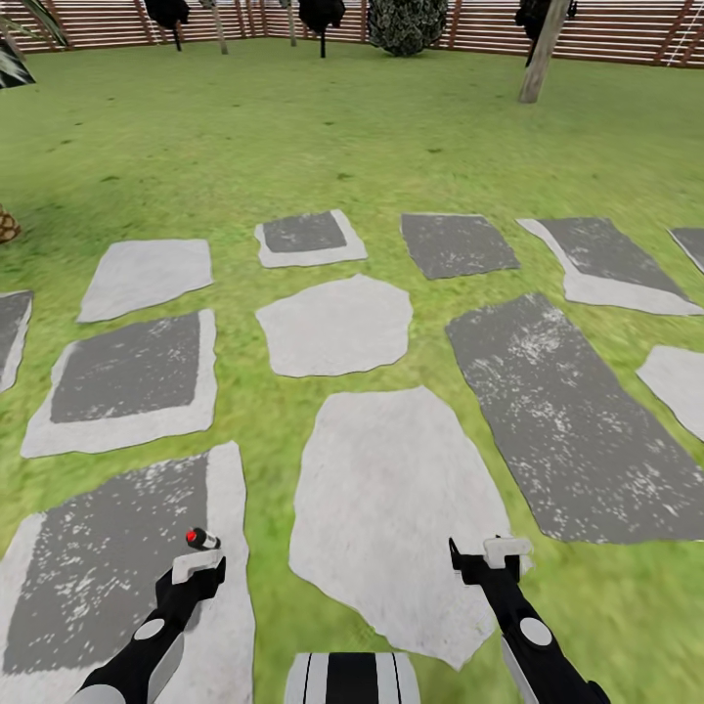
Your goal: Pick up the pesticide atomizer in the garden and spray insectifuge to fully cover both potted plants in the garden.
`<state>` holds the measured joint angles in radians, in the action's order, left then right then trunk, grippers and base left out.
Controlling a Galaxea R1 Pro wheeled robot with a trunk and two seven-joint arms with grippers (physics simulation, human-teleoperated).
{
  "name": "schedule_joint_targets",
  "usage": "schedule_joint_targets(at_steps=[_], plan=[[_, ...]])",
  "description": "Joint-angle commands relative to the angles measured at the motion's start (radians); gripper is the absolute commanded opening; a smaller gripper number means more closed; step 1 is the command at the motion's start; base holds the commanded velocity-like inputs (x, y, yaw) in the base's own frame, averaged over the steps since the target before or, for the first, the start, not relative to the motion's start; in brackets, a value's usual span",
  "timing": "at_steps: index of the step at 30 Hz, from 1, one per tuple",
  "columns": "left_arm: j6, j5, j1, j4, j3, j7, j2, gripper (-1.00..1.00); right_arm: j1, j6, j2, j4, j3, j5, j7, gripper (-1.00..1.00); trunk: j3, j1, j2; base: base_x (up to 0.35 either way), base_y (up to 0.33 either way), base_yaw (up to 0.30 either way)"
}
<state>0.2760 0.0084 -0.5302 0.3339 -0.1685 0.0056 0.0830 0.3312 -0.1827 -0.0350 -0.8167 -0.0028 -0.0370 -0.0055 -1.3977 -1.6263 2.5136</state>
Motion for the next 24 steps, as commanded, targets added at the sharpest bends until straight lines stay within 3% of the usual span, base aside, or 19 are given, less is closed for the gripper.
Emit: schedule_joint_targets(at_steps=[1,24], plan=[[0.004,0.001,-0.001,-0.001,-0.001,0.001,0.000,1.00,0.000,-0.003,0.000,0.001,0.000,-0.004,-0.001,1.00,-0.001,0.000,0.000,0.172,-0.100,0.251],[0.005,0.002,-0.001,0.003,-0.006,0.001,-0.001,1.00,0.000,-0.004,0.000,0.001,0.000,-0.004,-0.001,1.00,-0.009,0.000,0.000,0.036,-0.011,0.067]])
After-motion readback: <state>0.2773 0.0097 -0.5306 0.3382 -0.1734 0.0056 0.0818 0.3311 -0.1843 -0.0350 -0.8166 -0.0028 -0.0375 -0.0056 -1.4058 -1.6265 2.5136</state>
